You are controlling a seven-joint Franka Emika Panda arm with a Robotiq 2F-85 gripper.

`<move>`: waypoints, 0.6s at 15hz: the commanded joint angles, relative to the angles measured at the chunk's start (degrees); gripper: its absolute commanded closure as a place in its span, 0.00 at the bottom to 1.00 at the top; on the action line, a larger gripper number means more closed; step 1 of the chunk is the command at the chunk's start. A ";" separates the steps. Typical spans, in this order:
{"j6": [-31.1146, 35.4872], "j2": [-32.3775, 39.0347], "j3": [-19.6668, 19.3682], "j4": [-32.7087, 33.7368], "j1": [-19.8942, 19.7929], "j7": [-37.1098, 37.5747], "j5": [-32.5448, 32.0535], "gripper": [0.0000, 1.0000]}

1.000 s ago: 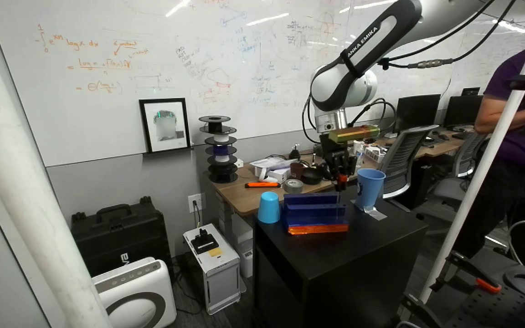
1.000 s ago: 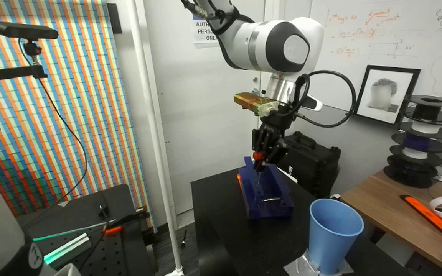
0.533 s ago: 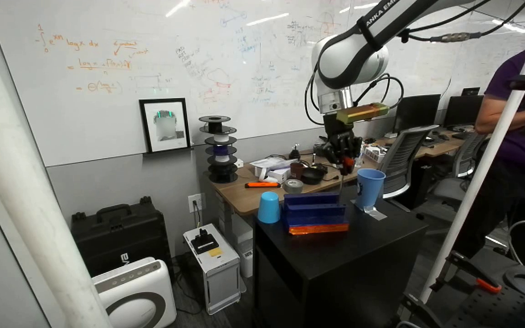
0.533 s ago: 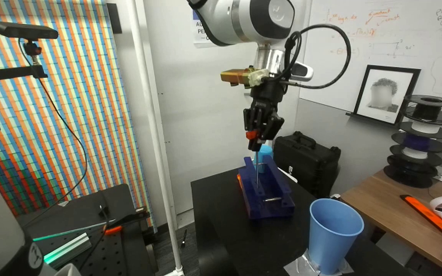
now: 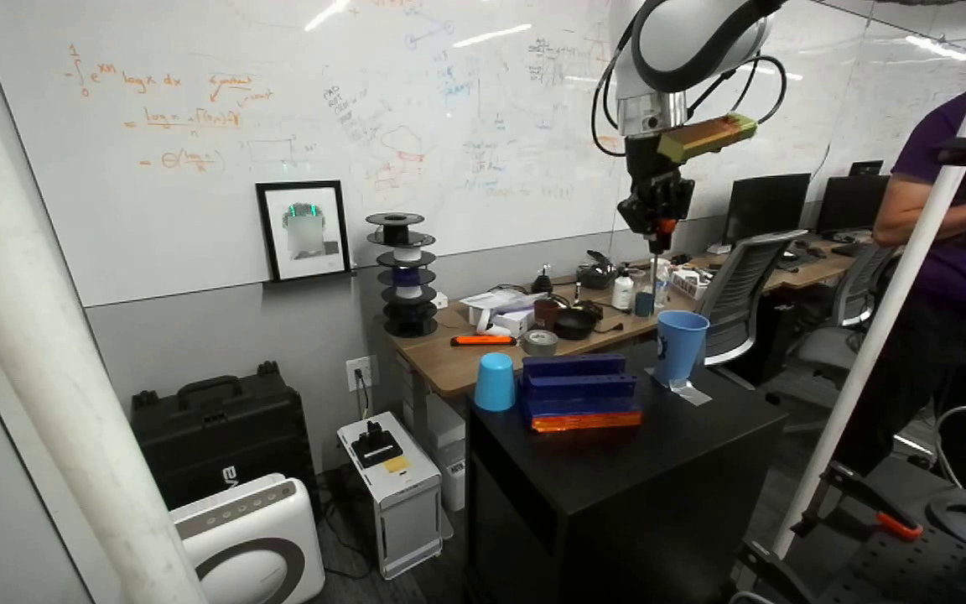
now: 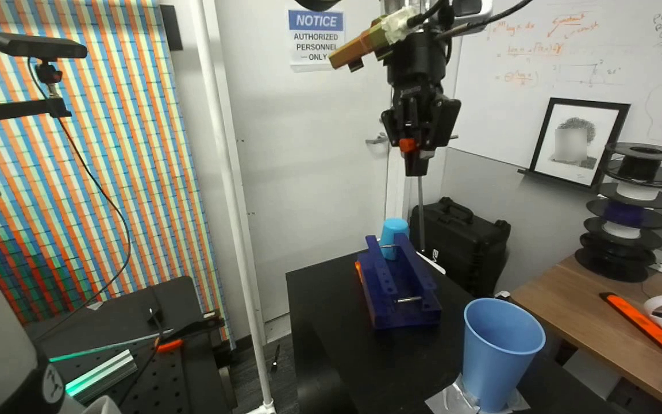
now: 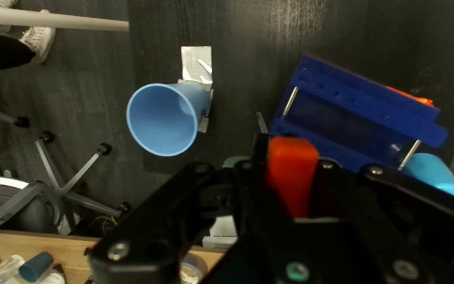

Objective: Put the orange object in the cup

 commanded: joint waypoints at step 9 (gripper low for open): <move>7.23 9.35 -5.24 5.91 -7.80 -4.60 -2.72 0.96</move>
